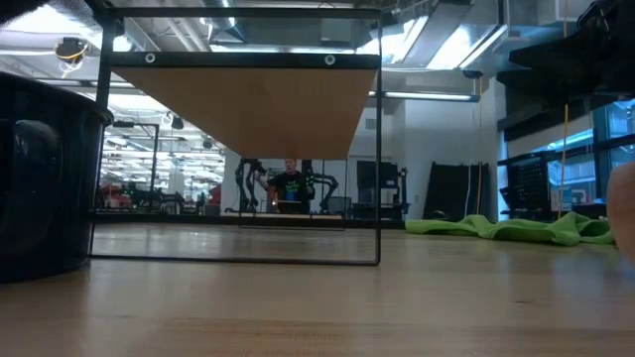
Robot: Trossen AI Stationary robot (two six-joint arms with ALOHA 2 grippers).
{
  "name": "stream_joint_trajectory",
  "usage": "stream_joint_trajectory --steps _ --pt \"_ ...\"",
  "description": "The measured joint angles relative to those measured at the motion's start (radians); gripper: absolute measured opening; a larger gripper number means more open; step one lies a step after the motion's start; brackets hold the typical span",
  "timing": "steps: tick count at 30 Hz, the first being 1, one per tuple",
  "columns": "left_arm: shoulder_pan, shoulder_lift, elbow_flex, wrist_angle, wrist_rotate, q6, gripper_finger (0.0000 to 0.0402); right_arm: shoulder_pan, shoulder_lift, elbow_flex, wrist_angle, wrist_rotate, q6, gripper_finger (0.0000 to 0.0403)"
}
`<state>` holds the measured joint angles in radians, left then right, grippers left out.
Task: Stack small to large cups/mugs on shelf
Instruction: Put the orange mug on the shelf
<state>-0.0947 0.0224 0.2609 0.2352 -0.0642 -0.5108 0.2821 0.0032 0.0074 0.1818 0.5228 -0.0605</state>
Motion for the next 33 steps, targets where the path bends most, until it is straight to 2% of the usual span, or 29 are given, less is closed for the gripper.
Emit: stream_joint_trajectory --steps 2,4,8,11,16,20,24,29,33 --pt "0.000 0.064 0.161 -0.373 0.000 0.020 0.0047 0.000 0.000 0.000 0.000 0.000 0.000 0.0263" --pt "0.001 0.157 0.302 -0.630 0.018 0.065 0.0047 0.000 0.000 0.000 0.000 0.000 0.000 0.0263" --pt "0.000 0.309 0.517 -0.991 0.075 0.136 0.0047 0.000 0.000 0.000 0.000 0.000 0.000 0.0263" --pt "-0.001 0.414 0.557 -1.220 0.105 0.126 0.0047 0.000 0.000 0.000 0.000 0.000 0.000 0.0263" --pt "-0.048 0.534 0.544 -1.317 0.188 0.121 0.0047 0.000 0.000 0.000 0.000 0.000 0.000 0.0263" --pt "-0.132 0.605 0.543 -1.286 0.169 0.151 0.0047 0.000 0.000 0.000 0.000 0.000 0.000 0.0263" --pt "-0.261 0.679 0.544 -1.231 0.151 0.151 0.0047 0.000 0.000 0.000 0.000 0.000 0.000 0.0263" --pt "-0.451 0.777 0.628 -1.263 -0.024 0.101 0.0047 0.000 0.000 0.000 0.000 0.000 0.000 0.0263" --pt "-0.597 0.848 0.695 -1.330 -0.110 -0.040 0.0047 0.000 0.000 0.000 0.000 0.000 0.000 0.0263"
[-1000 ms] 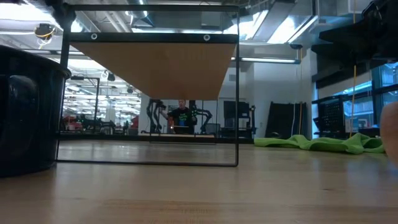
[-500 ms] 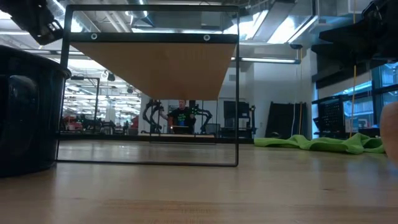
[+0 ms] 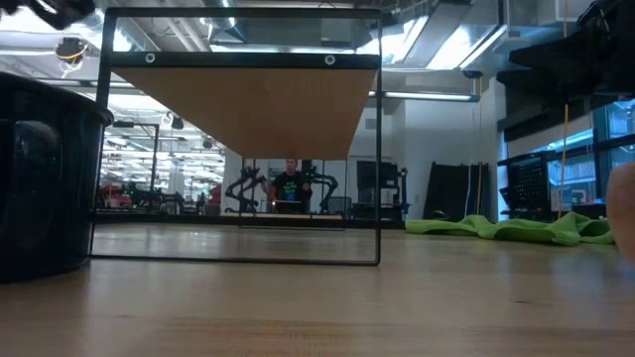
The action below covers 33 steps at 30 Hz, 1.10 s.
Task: Stack small to large cups/mugs on shelf
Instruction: Put the orange mug on the shelf
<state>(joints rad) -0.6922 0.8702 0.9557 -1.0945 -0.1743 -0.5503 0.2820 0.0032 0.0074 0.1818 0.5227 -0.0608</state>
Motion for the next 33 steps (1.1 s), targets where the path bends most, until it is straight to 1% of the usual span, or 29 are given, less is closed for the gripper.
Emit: stream_joint_trajectory --steps 4,7,9,11,18,21,24,29,33 --pt "-0.142 0.088 -0.002 -0.073 -0.064 -0.148 0.0047 0.000 0.000 0.000 0.000 0.000 0.000 0.0263" --pt "-0.197 0.160 -0.010 -0.097 -0.119 -0.197 0.0047 0.000 0.000 0.000 0.000 0.000 0.000 0.0263" --pt "-0.198 0.202 -0.010 -0.096 -0.137 -0.218 0.0050 0.000 0.000 0.000 0.000 0.000 0.000 0.0263" --pt "-0.197 0.226 -0.010 -0.095 -0.139 -0.246 0.0061 0.000 0.000 0.000 0.000 0.000 0.000 0.0263" --pt "-0.198 0.250 -0.010 -0.086 -0.158 -0.326 0.0132 0.000 0.000 0.000 0.000 0.000 0.000 0.0263" --pt "-0.198 0.252 -0.010 -0.078 -0.158 -0.351 0.0154 0.000 0.000 0.000 0.000 0.000 0.000 0.0263" --pt "-0.198 0.269 -0.013 -0.066 -0.158 -0.356 0.0160 0.000 0.000 0.000 0.000 0.000 0.000 0.0263" --pt "-0.198 0.314 -0.043 -0.033 -0.148 -0.357 0.0159 0.000 0.000 0.000 0.000 0.000 0.000 0.0263" --pt "-0.198 0.326 -0.059 -0.019 -0.149 -0.358 0.0159 0.000 0.000 0.000 0.000 0.000 0.000 0.0263"
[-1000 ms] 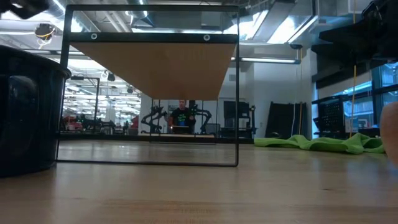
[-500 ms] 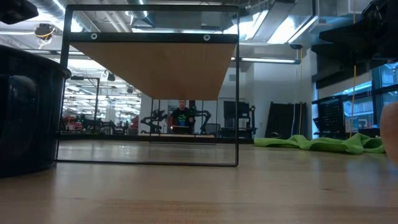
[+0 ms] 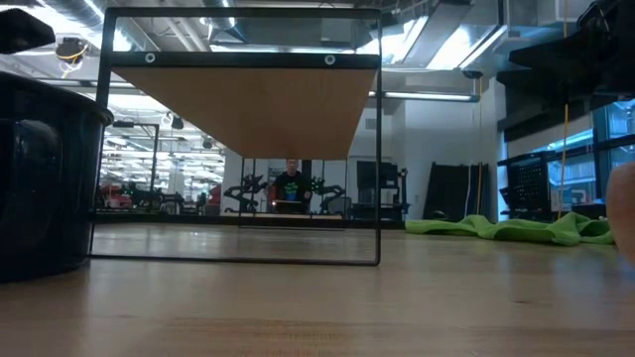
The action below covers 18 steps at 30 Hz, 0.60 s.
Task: Stack small to large cups/mugs on shelf
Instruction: Put the orange mug on the shelf
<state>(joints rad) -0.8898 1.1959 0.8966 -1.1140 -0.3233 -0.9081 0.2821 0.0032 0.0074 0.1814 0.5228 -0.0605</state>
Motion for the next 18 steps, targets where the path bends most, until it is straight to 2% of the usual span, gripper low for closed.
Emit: stream_joint_trajectory --steps 15,18 --pt "0.033 0.002 -0.103 0.063 0.004 -0.057 0.0158 0.000 0.000 0.000 0.000 0.000 0.000 0.0263" --pt "0.032 0.002 -0.138 0.100 0.064 -0.072 0.0154 0.000 0.000 0.000 0.000 0.000 0.000 0.0263"
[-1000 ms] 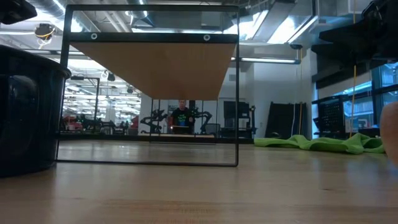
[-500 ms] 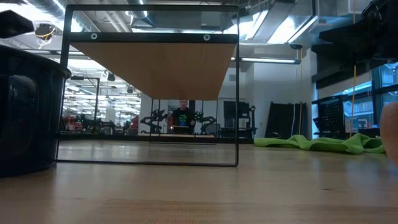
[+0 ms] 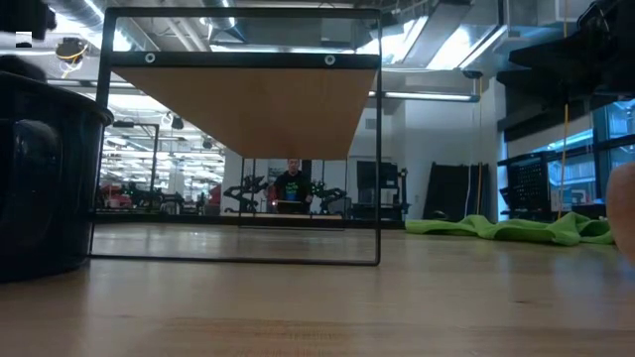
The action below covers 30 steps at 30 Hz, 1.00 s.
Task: Stack small to large cups/mugs on shelf
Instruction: Put the orange mug on the shelf
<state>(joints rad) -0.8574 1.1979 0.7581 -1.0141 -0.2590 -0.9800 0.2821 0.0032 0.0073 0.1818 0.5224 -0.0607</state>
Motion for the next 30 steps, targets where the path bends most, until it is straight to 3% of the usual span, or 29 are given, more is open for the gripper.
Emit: stream_joint_trajectory --steps 8,15,21,25,30 --pt "0.000 -0.002 0.012 0.024 0.038 -0.015 0.0127 0.000 0.000 0.000 0.000 0.000 0.000 0.0263" --pt "0.001 -0.006 0.019 0.042 0.043 -0.016 0.0023 0.000 0.000 0.000 0.000 0.000 0.000 0.0263" --pt "0.040 -0.017 0.017 0.034 0.072 -0.035 0.0021 0.000 0.000 0.000 0.000 0.000 0.000 0.0263" --pt "0.116 -0.060 0.084 -0.081 0.097 0.018 0.0009 0.000 0.000 0.000 0.000 0.000 0.000 0.0263" --pt "0.255 -0.100 0.288 -0.345 0.096 0.088 0.0009 0.000 0.000 0.000 0.000 0.000 0.000 0.0263"
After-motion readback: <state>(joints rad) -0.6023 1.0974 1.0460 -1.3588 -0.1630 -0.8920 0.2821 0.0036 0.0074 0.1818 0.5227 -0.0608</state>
